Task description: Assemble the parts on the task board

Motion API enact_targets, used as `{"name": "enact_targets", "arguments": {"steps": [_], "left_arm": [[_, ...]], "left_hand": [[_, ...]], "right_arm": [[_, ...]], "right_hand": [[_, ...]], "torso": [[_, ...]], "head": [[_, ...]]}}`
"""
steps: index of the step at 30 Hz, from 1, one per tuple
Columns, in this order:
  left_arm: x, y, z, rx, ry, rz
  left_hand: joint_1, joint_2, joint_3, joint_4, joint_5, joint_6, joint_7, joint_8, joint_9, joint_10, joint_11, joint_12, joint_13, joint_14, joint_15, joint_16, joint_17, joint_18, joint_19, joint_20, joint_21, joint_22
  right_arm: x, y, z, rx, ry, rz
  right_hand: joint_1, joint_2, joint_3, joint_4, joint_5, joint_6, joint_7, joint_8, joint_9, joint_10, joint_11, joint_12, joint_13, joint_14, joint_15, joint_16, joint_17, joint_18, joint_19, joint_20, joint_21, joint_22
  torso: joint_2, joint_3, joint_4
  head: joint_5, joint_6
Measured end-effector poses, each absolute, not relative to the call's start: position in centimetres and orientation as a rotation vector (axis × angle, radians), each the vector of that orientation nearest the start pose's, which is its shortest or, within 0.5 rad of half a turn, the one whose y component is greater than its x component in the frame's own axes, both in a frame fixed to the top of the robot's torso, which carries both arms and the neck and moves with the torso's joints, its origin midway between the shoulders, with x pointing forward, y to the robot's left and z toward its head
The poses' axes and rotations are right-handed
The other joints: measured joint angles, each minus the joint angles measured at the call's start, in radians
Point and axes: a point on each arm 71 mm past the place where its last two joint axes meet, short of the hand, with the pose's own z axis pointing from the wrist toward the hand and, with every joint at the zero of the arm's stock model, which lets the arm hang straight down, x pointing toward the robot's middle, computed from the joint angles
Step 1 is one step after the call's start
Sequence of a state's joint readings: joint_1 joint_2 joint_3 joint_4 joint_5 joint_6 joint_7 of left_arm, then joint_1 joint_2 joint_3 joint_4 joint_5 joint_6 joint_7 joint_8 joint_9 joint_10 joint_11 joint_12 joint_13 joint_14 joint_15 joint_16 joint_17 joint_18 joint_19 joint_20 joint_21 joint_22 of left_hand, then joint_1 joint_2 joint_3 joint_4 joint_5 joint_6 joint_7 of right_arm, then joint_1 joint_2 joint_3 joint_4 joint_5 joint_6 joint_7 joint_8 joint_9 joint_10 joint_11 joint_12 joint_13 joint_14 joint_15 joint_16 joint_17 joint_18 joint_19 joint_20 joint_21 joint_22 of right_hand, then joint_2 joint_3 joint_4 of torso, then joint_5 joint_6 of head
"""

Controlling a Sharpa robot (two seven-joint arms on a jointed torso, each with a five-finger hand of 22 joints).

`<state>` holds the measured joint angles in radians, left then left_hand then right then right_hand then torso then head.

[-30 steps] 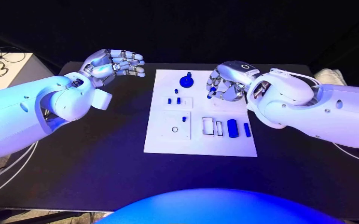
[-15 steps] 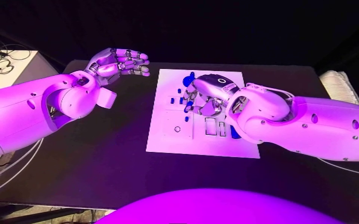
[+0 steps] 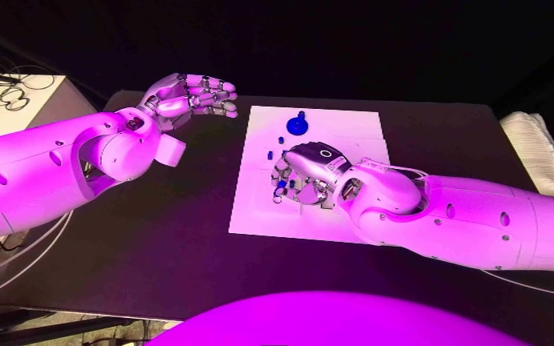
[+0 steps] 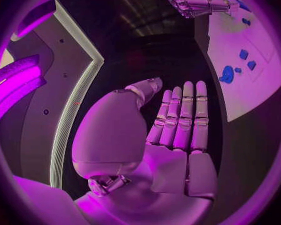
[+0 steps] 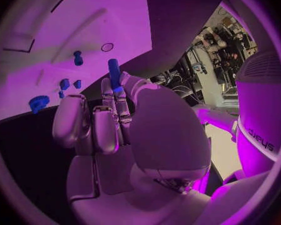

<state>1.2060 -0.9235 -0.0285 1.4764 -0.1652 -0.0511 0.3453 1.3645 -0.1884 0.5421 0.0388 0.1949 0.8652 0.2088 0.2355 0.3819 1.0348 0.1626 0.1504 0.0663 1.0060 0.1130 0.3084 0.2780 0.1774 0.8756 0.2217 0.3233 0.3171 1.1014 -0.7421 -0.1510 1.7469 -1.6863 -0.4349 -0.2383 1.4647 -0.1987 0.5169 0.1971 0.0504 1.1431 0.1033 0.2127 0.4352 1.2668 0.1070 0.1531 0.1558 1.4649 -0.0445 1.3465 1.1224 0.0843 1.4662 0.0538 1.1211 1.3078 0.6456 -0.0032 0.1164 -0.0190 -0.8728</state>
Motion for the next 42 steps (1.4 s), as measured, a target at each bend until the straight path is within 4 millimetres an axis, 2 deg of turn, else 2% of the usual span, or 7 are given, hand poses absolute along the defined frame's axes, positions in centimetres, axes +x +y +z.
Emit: {"name": "enact_targets", "arguments": {"steps": [13, 23, 42], "left_arm": [[49.1, 24.8, -17.4, -0.918, 1.578, -1.602], [49.1, 24.9, -17.4, -0.918, 1.578, -1.601], [49.2, 24.9, -17.4, -0.919, 1.578, -1.600]], "left_hand": [[0.000, 0.000, 0.000, 0.000, 0.000, 0.000, 0.000, 0.000, -0.001, 0.000, 0.000, 0.000, 0.000, 0.000, 0.000, 0.000, 0.002, 0.000, 0.004, 0.004, 0.000, -0.001], [0.000, 0.000, 0.000, 0.000, 0.000, 0.000, 0.000, 0.000, -0.001, 0.000, 0.000, 0.000, 0.000, 0.000, 0.000, 0.000, 0.002, 0.000, 0.004, 0.004, 0.000, -0.001], [0.000, 0.000, 0.000, 0.000, 0.000, 0.000, 0.000, 0.000, -0.001, 0.000, 0.000, 0.000, 0.000, 0.000, 0.000, 0.000, 0.001, 0.000, 0.004, 0.004, 0.000, -0.001]], "right_arm": [[39.0, -8.9, -24.5, -0.389, 1.634, 0.798], [39.0, -8.9, -24.7, -0.395, 1.634, 0.783], [39.4, -9.0, -25.3, -0.399, 1.644, 0.762]], "right_hand": [[-0.005, 0.005, 0.007, -0.007, -0.003, 0.000, 0.000, 0.000, 0.002, 0.000, 0.000, 0.000, 0.000, 0.000, 0.000, 0.000, -0.004, 0.000, 0.000, 0.000, 0.000, 0.000], [-0.005, 0.005, 0.007, -0.007, 0.002, 0.000, 0.000, -0.001, 0.002, 0.000, 0.000, 0.000, 0.000, 0.000, 0.000, 0.000, -0.004, 0.000, 0.000, 0.000, 0.000, 0.000], [-0.008, 0.002, 0.008, -0.009, 0.002, -0.004, 0.000, 0.004, 0.004, 0.003, 0.003, 0.000, 0.002, 0.002, 0.002, 0.000, -0.004, 0.000, 0.000, 0.000, 0.000, 0.000]], "torso": [[-0.001, 0.0007, 0.0004], [0.000, -0.0003, 0.0005], [0.000, 0.0005, 0.0014]], "head": [[0.015, 0.000], [0.016, 0.000], [0.018, 0.000]]}}
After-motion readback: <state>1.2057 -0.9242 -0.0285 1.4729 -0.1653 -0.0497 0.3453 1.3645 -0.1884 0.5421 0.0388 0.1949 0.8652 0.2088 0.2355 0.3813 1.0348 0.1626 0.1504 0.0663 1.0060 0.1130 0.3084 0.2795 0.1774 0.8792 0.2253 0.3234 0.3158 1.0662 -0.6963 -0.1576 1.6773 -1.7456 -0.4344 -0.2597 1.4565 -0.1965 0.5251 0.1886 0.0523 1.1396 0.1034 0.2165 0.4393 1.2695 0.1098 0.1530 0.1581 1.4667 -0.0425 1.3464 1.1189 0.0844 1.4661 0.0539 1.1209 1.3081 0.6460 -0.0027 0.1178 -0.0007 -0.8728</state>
